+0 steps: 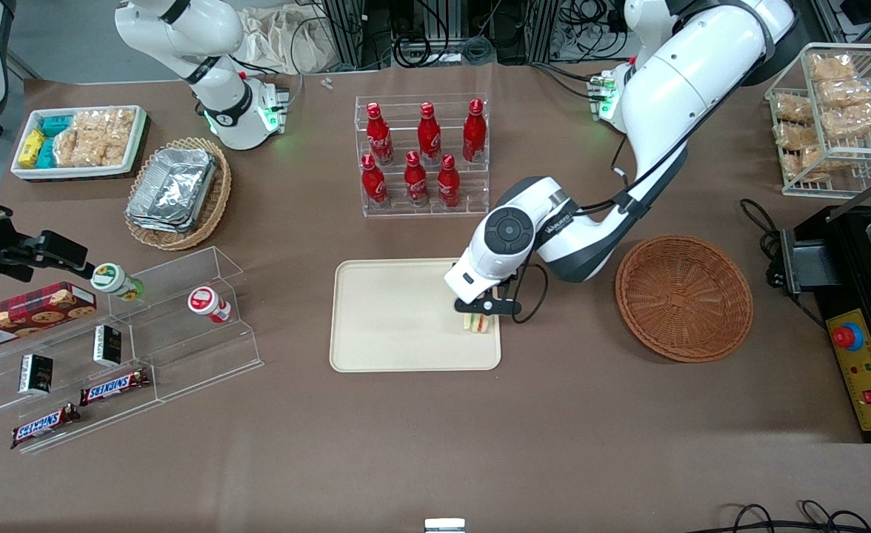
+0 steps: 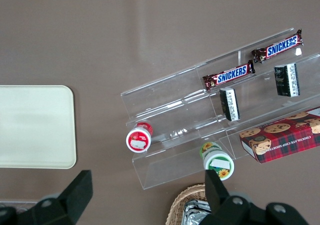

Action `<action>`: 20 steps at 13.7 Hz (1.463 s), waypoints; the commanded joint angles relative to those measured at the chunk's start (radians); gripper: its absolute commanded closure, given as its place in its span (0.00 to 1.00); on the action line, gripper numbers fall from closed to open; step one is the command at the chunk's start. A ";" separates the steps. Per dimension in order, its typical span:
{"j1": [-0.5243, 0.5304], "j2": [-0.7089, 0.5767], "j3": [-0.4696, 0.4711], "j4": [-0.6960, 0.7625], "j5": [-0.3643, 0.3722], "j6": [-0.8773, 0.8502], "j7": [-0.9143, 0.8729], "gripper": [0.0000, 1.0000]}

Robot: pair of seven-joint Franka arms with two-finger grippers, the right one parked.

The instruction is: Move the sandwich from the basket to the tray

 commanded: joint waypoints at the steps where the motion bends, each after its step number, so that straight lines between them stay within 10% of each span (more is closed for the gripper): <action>1: -0.093 0.039 0.076 0.055 0.036 0.018 -0.083 0.77; 4: -0.111 0.039 0.101 0.066 0.027 0.018 -0.097 0.00; 12: -0.014 -0.241 0.094 0.049 0.000 -0.121 -0.176 0.00; 20: 0.243 -0.412 0.094 0.191 -0.240 -0.492 0.221 0.00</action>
